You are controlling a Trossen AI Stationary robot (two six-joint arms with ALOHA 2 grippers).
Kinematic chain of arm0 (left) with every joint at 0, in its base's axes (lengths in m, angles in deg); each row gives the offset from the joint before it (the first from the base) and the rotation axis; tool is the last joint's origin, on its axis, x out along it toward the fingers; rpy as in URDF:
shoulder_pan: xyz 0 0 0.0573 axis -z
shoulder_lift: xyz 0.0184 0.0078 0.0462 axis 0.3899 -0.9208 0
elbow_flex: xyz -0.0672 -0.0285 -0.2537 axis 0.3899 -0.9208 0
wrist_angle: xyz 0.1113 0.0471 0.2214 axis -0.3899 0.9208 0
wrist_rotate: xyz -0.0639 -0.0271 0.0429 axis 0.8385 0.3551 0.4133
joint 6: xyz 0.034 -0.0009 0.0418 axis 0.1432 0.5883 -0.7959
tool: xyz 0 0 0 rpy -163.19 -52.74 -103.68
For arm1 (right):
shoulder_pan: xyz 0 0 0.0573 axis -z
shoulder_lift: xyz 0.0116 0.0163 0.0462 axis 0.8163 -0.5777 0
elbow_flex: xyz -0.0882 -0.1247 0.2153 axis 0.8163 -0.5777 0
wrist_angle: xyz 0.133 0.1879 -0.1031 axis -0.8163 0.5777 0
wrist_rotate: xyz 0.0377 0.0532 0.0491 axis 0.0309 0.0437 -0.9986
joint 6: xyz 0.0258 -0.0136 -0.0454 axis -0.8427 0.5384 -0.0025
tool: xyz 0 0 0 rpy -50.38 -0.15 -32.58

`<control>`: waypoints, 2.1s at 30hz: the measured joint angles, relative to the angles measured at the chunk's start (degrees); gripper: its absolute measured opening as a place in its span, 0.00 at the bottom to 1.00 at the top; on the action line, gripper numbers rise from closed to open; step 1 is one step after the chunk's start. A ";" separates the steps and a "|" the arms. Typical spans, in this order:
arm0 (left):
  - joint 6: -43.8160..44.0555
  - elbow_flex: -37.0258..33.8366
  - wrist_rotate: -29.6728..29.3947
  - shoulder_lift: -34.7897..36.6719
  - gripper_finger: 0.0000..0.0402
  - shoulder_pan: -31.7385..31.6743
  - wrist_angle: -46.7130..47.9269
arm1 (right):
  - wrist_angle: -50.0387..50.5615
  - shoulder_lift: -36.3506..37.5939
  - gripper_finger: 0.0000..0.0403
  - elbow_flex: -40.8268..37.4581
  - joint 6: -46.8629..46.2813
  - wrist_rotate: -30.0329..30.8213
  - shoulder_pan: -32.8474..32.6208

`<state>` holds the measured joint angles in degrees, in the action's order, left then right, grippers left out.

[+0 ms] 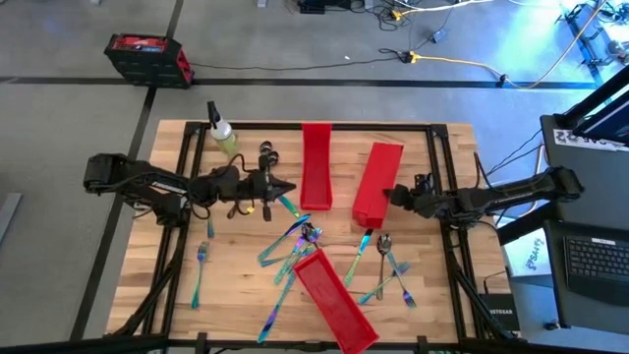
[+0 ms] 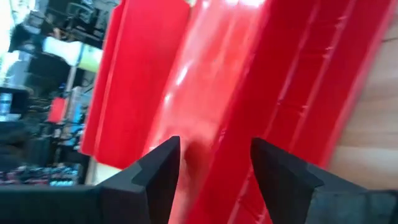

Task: Sort silverware
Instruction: Move the top right red silverware bin to the top center of the table

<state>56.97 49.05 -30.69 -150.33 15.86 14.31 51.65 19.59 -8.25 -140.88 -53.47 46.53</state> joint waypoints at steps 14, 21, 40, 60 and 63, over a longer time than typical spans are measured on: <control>0.39 0.00 1.05 0.00 0.00 -2.66 0.30 | -8.30 -0.07 0.45 -0.81 5.67 -4.72 8.37; 0.39 0.00 1.06 0.00 0.00 -3.02 0.35 | -10.25 -0.07 0.45 -0.81 8.17 -5.01 8.74; 0.81 0.00 1.02 -0.02 0.00 -3.15 0.41 | -15.38 -7.09 0.04 -0.59 7.79 -5.27 8.69; 0.06 0.07 -2.93 2.93 0.00 -3.45 0.59 | -1.90 -6.73 0.00 19.72 25.45 2.78 8.65; -1.54 0.08 -3.03 6.12 0.00 -4.24 1.11 | 4.03 -9.26 0.00 27.01 28.89 4.91 8.69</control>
<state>55.43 49.14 -33.72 -144.20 11.62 15.42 55.69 10.32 18.75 -111.99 -48.56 55.23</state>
